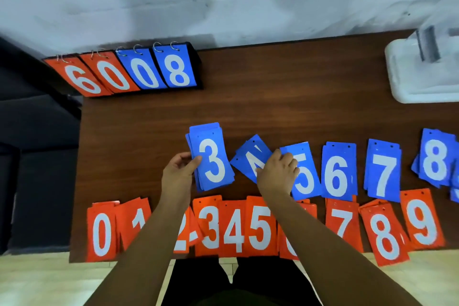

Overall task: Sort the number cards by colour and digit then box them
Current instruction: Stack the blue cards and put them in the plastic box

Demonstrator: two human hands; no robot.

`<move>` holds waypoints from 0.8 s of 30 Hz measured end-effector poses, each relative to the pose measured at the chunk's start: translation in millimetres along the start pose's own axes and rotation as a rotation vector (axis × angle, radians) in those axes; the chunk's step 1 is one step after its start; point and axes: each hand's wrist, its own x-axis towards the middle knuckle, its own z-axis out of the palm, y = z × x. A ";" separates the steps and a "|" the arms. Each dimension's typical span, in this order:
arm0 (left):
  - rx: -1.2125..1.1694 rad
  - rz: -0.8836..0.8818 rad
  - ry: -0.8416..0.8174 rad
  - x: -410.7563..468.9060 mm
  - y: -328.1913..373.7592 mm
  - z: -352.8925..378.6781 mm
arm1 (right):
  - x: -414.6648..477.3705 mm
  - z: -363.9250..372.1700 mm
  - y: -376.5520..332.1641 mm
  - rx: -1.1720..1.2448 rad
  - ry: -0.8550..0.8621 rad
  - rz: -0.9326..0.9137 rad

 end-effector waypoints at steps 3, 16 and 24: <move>-0.013 -0.006 0.026 -7.9 -8.5 -1.4 | 10.4 -4.7 -1.6 -0.011 -0.044 -0.021; 0.143 0.094 0.001 -31.1 -14.1 33.4 | -5.0 -45.2 23.4 1.127 -0.361 -0.062; 0.165 0.068 -0.256 -43.8 -22.9 80.0 | -10.5 -35.1 48.7 0.703 -0.193 -0.264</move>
